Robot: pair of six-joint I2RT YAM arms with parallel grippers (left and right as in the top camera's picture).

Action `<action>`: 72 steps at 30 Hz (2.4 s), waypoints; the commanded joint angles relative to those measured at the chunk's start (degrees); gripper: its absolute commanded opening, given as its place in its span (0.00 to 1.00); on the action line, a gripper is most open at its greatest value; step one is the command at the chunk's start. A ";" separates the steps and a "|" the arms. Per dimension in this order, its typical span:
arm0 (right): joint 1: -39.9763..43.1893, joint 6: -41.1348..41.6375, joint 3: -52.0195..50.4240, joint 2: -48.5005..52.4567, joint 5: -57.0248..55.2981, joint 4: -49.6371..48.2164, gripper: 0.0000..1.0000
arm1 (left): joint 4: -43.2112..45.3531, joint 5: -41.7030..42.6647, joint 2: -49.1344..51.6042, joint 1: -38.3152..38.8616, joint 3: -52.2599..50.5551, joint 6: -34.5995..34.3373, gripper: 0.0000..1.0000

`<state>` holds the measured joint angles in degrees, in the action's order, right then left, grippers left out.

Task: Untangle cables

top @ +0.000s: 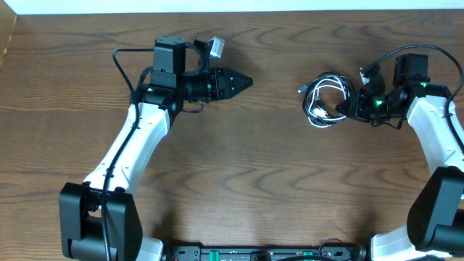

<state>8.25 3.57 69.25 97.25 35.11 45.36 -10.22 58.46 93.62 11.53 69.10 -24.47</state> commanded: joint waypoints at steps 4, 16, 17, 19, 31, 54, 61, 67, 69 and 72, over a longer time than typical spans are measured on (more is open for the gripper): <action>-0.11 -5.35 0.09 0.13 11.72 -0.26 0.01 | -0.72 -0.07 0.87 1.09 -0.74 4.55 0.52; -1.55 -10.14 0.09 0.13 20.96 1.31 0.01 | 0.07 -2.36 7.17 5.27 -0.74 4.72 0.54; -1.95 -10.12 0.11 0.13 20.94 1.16 0.01 | 0.31 -2.05 8.04 6.03 -0.74 4.70 0.54; -2.75 -10.05 0.09 0.13 19.37 0.92 0.01 | 2.43 1.14 9.49 7.45 -0.74 4.70 0.54; -3.63 -10.05 0.09 0.13 16.90 0.74 0.01 | 18.10 10.08 10.03 11.78 -0.74 0.39 0.54; -3.85 -10.05 0.11 0.13 21.07 0.94 0.01 | 17.05 1.84 10.05 14.21 -0.74 1.92 0.54; -3.85 -10.05 0.11 0.13 21.66 0.94 0.01 | 15.78 -5.27 10.05 16.85 -0.74 1.95 0.35; -3.80 -10.10 0.11 0.13 21.33 0.94 0.01 | 15.69 -6.69 10.05 17.27 -0.74 1.92 0.07; -3.80 -10.08 0.11 0.13 20.02 0.98 0.01 | 15.69 -6.64 10.03 16.70 -0.74 1.92 0.07; -3.80 -10.05 0.09 0.13 15.80 1.75 0.01 | 15.72 -5.55 9.70 15.43 -0.74 1.90 0.07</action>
<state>4.99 -5.52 69.25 97.25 51.46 46.76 5.37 51.27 103.68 27.73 68.60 -23.29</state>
